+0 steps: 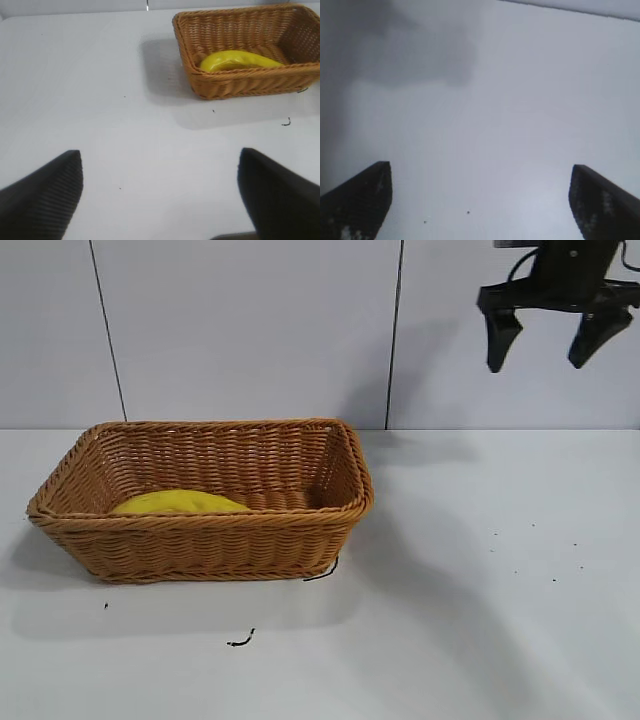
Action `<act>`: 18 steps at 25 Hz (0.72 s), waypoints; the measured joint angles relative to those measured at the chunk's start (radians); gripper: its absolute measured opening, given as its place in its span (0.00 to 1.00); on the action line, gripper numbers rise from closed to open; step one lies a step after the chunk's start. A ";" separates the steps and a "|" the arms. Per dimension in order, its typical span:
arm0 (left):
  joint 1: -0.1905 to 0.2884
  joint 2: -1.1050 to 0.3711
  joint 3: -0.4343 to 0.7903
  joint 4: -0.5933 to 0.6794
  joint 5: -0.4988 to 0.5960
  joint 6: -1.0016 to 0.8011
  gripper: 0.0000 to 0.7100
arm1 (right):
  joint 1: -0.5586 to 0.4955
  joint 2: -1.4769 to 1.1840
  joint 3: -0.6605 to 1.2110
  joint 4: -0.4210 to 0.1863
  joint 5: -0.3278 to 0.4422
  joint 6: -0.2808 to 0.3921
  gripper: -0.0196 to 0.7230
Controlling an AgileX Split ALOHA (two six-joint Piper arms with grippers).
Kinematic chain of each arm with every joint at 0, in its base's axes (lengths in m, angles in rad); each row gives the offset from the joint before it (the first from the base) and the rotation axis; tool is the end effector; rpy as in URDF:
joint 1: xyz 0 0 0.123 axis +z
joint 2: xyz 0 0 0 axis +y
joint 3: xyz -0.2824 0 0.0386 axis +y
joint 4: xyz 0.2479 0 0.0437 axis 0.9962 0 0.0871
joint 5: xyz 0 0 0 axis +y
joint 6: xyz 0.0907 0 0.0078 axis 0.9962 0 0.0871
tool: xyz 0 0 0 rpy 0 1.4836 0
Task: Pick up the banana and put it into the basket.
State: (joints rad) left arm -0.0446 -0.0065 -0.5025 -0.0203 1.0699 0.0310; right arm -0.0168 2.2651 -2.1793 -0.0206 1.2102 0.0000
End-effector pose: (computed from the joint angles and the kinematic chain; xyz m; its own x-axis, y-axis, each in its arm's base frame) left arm -0.0066 -0.0013 0.2771 -0.4543 0.0415 -0.8899 0.0701 0.9975 0.0108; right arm 0.4931 -0.0100 0.2525 -0.9352 0.0084 -0.3541 0.0168 0.9996 -0.0206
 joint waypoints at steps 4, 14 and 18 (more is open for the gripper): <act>0.000 0.000 0.000 0.000 0.000 0.000 0.89 | -0.051 -0.001 0.000 0.036 0.001 0.007 0.89; 0.000 0.000 0.000 0.000 0.000 0.000 0.89 | -0.061 -0.224 0.322 0.076 0.002 -0.041 0.88; 0.000 0.000 0.000 0.000 0.000 0.000 0.89 | -0.061 -0.399 0.572 0.084 0.003 -0.069 0.88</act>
State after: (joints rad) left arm -0.0446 -0.0065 -0.5025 -0.0203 1.0699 0.0310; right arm -0.0779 1.8666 -1.6073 0.0638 1.2135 -0.0688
